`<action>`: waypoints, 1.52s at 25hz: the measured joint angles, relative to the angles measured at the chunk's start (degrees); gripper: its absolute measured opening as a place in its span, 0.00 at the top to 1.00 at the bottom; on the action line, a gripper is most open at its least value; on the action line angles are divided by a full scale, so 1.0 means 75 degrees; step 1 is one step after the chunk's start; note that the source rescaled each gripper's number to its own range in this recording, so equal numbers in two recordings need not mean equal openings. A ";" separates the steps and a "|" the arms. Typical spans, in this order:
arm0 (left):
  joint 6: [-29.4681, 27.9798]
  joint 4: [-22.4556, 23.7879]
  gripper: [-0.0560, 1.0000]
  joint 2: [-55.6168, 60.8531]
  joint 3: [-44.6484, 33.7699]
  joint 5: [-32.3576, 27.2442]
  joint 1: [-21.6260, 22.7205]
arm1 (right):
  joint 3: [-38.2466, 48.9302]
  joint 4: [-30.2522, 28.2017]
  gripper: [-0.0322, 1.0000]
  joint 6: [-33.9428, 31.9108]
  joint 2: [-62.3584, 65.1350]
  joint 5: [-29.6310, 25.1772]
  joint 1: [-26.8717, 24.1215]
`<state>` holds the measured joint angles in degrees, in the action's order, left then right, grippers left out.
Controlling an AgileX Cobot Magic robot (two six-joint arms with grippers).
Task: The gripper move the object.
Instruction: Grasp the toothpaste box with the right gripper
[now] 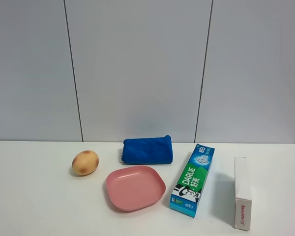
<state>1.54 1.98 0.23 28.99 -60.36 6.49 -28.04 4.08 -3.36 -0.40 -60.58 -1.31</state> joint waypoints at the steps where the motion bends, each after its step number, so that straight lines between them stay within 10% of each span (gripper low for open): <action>1: 0.0000 0.0000 0.00 0.0000 0.0000 0.0000 0.0000 | 0.0000 0.0000 0.35 0.0000 0.0000 0.0000 0.0000; 38: 0.0000 0.0000 0.00 0.0000 0.0000 0.0000 0.0000 | 0.0000 0.0109 0.35 -0.0051 0.0000 0.0000 0.0000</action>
<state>1.54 1.98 0.23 28.99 -60.36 6.49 -28.04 4.89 -3.74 -0.40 -60.58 -1.31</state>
